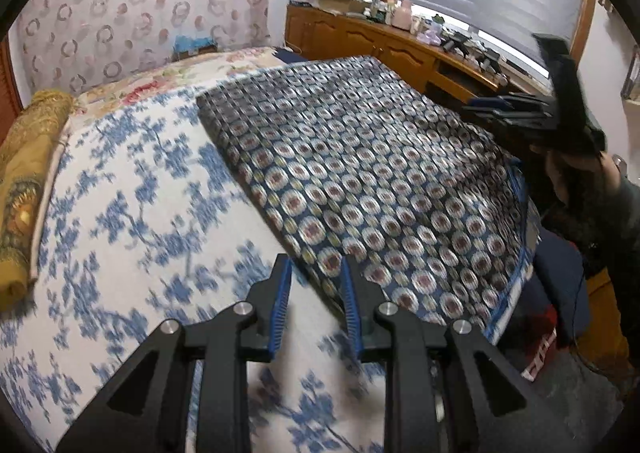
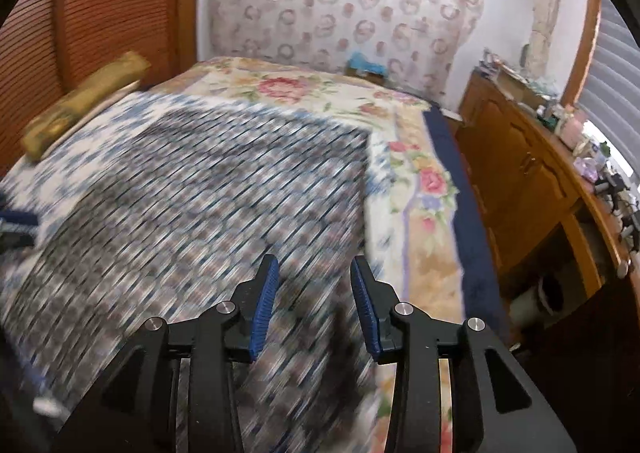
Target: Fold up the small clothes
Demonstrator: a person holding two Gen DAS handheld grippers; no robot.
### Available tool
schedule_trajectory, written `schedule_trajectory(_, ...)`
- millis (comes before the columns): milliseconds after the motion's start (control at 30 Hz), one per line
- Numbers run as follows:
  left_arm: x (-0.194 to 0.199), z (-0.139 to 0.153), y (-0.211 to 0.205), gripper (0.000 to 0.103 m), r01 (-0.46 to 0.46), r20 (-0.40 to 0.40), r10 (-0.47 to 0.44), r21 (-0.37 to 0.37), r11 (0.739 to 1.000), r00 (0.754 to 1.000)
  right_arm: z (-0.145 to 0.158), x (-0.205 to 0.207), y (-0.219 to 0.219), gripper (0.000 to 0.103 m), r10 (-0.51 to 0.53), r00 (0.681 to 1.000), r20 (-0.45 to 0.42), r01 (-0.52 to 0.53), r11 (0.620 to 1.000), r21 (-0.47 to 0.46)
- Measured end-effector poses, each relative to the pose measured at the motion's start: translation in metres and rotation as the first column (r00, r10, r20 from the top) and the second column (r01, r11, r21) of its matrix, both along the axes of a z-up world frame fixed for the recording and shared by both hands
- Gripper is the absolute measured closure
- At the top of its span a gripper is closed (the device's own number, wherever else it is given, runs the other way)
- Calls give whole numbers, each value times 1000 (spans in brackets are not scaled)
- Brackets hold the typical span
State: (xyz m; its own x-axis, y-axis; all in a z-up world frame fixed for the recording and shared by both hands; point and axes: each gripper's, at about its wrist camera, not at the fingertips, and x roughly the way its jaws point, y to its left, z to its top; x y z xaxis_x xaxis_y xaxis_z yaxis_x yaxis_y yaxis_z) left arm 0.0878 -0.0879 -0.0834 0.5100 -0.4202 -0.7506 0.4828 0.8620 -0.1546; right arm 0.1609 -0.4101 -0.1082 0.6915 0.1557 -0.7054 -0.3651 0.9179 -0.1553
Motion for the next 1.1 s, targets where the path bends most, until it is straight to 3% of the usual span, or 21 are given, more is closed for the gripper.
schedule_trajectory(133,-20,-5,-8,80,47,-36,-47,7,999,998,-6,-41,13,65,46,999,-14,-46,999,23)
schedule_trajectory(367,-44,-11,-15,80,87,-88,-85,22,996,992,-14,-77,36,65,92,995,-24,-91,996,26)
schedule_trajectory(800,-51,-15,-20,80,93,-141,-98,-42,995,985,-22,-89,45,63,128,991,-36,-127,992,16)
schedule_trajectory(833,-50,-16,-20,85,106,-149,-114,-60,993,982,-22,-90,45,63,133,990,-38,-132,991,20)
schedule_trajectory(867,-49,-17,-21,96,116,-158,-126,-74,991,979,-22,-91,45,62,138,990,-41,-137,990,24)
schedule_trajectory(933,-46,-17,-20,103,113,-158,-126,-90,990,979,-21,-94,45,61,154,987,-46,-152,988,39)
schedule_trajectory(1100,-39,6,-16,103,103,-80,-118,-171,980,990,-18,-107,53,59,213,975,-63,-209,976,57)
